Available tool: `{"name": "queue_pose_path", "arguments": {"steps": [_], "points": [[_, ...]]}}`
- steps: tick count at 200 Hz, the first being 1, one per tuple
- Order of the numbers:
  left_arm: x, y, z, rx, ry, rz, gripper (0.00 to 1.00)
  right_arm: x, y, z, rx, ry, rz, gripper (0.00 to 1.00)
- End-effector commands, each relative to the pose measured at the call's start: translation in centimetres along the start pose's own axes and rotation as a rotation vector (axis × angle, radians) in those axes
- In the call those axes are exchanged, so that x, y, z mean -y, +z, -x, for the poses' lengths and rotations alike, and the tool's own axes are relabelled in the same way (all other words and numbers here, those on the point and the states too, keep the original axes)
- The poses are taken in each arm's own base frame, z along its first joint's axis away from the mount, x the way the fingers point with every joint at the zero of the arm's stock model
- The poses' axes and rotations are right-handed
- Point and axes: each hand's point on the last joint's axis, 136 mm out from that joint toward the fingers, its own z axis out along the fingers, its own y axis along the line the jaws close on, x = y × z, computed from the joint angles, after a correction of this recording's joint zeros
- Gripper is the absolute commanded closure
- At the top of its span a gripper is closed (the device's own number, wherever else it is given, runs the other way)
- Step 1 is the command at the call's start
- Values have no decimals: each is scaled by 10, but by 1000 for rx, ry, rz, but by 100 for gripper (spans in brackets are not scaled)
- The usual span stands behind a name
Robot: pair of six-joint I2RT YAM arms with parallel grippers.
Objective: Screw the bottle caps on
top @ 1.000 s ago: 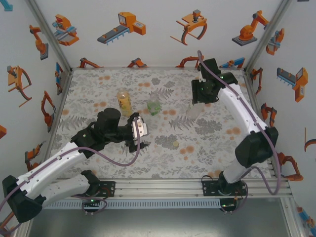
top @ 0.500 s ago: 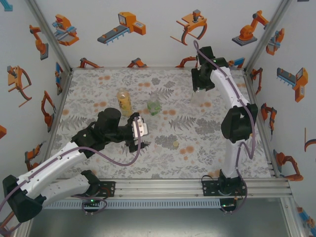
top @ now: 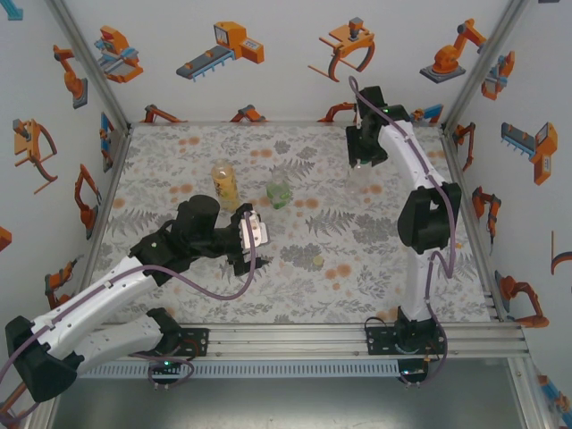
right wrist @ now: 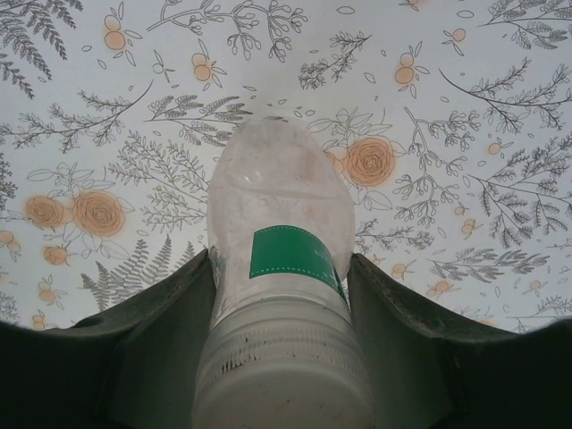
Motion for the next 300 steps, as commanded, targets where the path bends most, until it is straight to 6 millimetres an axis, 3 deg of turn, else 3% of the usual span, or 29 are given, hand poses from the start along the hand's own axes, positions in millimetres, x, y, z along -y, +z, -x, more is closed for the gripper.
{"name": "queue_pose_path", "arguments": {"steps": [1, 80, 116, 235, 300], "points": [[1, 1, 3, 11, -6, -7, 19, 2, 2, -2, -2, -14, -9, 53], [2, 1, 5, 20, -7, -19, 19, 0, -4, 0, 10, -2, 5, 38], [3, 1, 6, 22, -7, -24, 19, 0, -14, 4, 27, -1, 8, 36], [3, -2, 9, 33, -3, -19, 18, -1, -82, 26, 132, -1, 37, 38], [3, -4, 10, 38, 0, -14, 18, -11, -105, 9, 124, -32, 33, 39]]}}
